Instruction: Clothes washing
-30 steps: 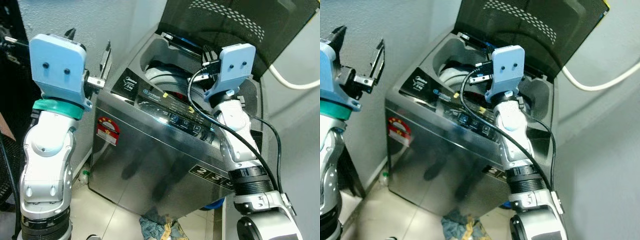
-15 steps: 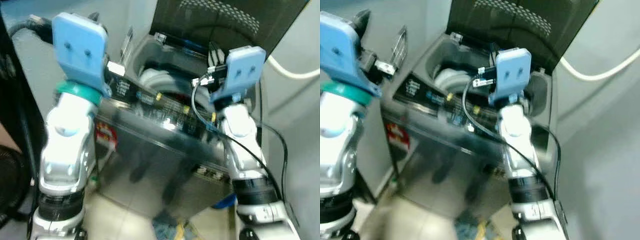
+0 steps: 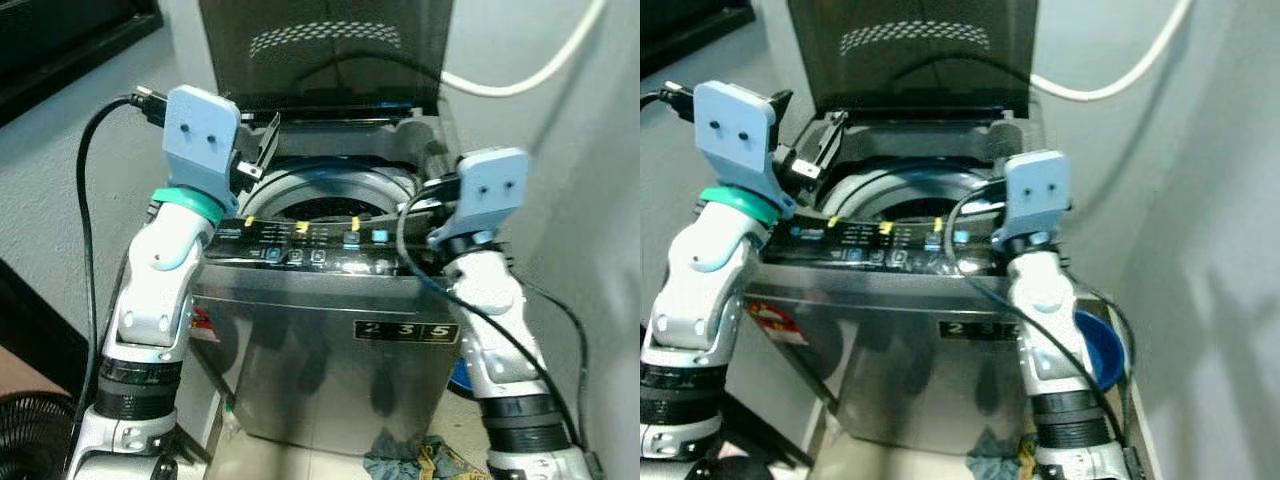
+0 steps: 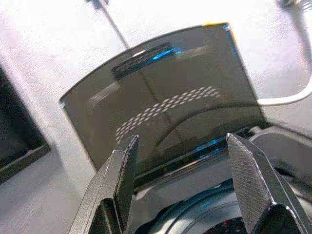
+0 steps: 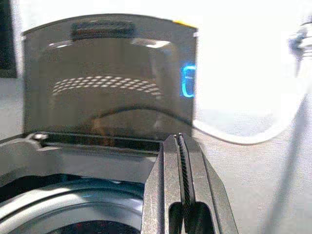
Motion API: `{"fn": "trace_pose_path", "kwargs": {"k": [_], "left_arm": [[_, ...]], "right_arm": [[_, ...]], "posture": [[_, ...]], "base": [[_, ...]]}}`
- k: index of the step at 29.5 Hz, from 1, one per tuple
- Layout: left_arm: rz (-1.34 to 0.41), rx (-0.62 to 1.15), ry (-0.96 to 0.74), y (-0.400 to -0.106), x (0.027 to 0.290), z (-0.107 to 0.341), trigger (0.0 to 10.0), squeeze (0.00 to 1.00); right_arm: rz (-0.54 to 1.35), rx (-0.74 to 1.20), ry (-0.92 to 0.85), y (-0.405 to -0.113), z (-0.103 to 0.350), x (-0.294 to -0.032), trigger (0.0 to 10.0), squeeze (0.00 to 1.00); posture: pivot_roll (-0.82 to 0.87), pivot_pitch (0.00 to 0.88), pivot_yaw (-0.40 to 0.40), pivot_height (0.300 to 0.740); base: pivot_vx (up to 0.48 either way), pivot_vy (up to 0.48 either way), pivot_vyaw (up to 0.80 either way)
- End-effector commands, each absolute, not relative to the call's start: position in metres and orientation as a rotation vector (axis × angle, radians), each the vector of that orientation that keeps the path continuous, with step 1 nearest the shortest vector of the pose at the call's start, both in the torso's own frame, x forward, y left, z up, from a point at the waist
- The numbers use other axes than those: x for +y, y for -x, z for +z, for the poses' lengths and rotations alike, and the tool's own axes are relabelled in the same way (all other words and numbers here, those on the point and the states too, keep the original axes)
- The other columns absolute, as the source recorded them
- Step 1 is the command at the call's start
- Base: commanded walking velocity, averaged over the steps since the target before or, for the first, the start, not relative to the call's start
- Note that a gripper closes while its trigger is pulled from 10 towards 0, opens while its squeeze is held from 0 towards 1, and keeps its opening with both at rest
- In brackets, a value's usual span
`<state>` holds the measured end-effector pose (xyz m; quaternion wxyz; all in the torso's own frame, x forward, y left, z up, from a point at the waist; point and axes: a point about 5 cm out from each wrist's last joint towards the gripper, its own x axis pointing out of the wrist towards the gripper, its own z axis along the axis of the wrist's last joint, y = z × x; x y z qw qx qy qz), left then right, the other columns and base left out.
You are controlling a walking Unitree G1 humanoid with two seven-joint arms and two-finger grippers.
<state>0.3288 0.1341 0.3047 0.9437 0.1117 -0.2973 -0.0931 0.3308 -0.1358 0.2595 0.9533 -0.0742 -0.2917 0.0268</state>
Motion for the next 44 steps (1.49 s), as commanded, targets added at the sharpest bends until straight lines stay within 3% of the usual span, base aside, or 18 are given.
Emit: {"fn": "trace_pose_path", "kwargs": {"k": [1, 44], "left_arm": [[-0.186, -0.614, -0.236, -0.33, 0.137, 0.306, 10.0, 0.0], [-0.113, -0.658, -0.279, -0.332, 0.153, 0.307, 10.0, 0.0]], "right_arm": [[0.077, -0.613, 0.152, -0.33, 0.266, -0.127, 10.0, 0.0], [0.148, -0.579, 0.107, -0.33, 0.256, -0.106, 10.0, 0.0]], "posture": [[-0.27, 0.0, 0.228, 0.74], [-0.13, 0.0, 0.16, 0.74]], "base": [[0.0, 0.0, 0.0], [0.0, 0.0, 0.0]]}}
